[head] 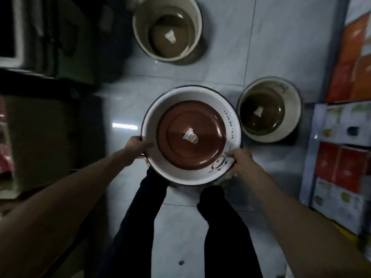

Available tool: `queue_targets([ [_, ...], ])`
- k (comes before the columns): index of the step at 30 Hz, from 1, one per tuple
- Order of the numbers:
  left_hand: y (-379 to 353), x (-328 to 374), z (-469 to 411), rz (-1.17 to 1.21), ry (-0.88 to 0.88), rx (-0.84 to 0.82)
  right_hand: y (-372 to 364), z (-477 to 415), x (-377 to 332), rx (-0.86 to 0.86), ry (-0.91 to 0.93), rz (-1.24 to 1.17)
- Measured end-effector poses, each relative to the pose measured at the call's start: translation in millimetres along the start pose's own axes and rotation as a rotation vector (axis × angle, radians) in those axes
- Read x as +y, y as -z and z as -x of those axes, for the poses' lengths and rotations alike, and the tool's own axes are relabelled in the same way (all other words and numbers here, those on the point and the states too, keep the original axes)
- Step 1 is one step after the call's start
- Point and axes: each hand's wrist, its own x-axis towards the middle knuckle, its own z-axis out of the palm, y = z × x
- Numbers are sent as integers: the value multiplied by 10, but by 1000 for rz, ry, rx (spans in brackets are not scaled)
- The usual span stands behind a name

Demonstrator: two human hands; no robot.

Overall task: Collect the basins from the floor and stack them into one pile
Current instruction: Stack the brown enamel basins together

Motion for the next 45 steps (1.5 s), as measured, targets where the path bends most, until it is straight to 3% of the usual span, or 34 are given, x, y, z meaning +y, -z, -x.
queue_targets([
  [9,300,-183,1963,332,-83,170,7,2150,-952,-131,245,94],
  [11,239,-472,2380,434,-98,236,53,2539,-894,-120,338,189],
  [17,-172,-1964,3383,710,-47,334,245,3289,-292,-352,445,563],
  [29,-2363,-5606,4382,1410,483,462,19,3727,2754,-610,486,1364],
  [38,-3755,-7670,4671,1832,613,464,257,3356,5266,-469,597,1839],
  [45,-4336,-9111,4063,1957,639,451,-36,3022,7029,-449,410,1970],
])
